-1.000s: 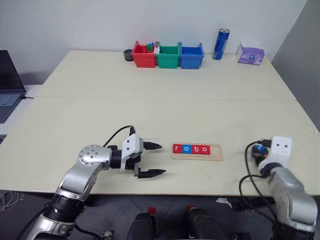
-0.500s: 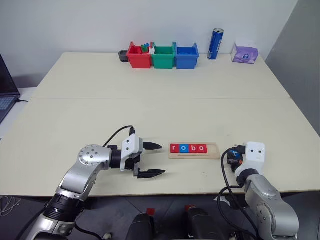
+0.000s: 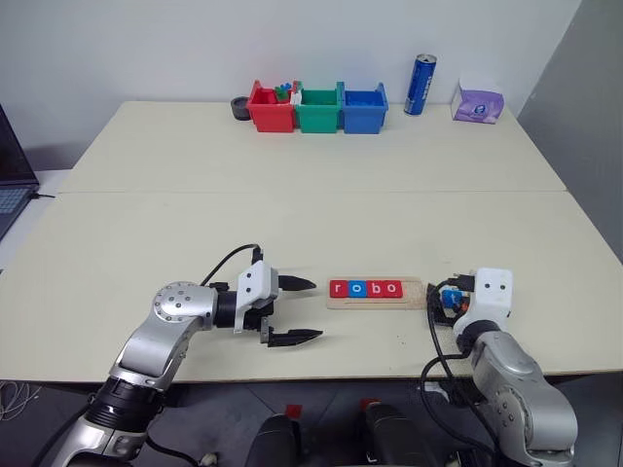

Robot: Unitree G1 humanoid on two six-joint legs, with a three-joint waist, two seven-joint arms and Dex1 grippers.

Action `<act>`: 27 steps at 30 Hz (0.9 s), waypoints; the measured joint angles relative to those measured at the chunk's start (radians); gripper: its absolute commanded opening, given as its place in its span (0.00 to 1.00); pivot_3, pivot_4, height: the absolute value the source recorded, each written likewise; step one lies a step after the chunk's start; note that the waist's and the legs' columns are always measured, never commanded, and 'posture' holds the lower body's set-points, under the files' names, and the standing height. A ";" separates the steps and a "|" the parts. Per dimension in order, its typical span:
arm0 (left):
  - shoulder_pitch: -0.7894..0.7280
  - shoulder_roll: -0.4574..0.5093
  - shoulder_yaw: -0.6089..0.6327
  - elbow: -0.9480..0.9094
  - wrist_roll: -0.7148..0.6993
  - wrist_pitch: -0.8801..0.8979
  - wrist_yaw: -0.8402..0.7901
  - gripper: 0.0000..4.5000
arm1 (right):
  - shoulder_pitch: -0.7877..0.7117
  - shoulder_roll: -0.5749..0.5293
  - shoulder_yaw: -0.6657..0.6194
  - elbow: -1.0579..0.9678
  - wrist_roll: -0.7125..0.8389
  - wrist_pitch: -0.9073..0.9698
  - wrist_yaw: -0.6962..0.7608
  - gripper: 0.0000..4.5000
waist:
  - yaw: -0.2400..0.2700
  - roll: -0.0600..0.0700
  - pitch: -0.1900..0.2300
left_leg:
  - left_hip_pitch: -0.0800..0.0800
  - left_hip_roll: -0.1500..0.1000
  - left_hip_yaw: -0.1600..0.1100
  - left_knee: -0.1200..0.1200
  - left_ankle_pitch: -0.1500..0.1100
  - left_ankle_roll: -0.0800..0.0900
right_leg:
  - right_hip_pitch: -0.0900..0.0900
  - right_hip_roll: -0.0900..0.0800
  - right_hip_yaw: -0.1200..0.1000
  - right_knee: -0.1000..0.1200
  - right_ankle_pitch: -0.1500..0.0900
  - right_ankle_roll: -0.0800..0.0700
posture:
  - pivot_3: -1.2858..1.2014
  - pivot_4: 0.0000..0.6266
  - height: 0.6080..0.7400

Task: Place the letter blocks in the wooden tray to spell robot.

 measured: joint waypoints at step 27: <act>-0.033 -0.016 -0.013 -0.001 0.001 0.023 -0.001 1.00 | -0.187 -0.788 0.158 0.457 0.123 -0.346 0.946 0.99 | 0.007 -0.003 0.002 | 0.000 -0.002 0.001 0.001 0.000 0.000 | 0.001 0.001 -0.001 -0.001 0.000 0.000 | 0.52 0.24 1.00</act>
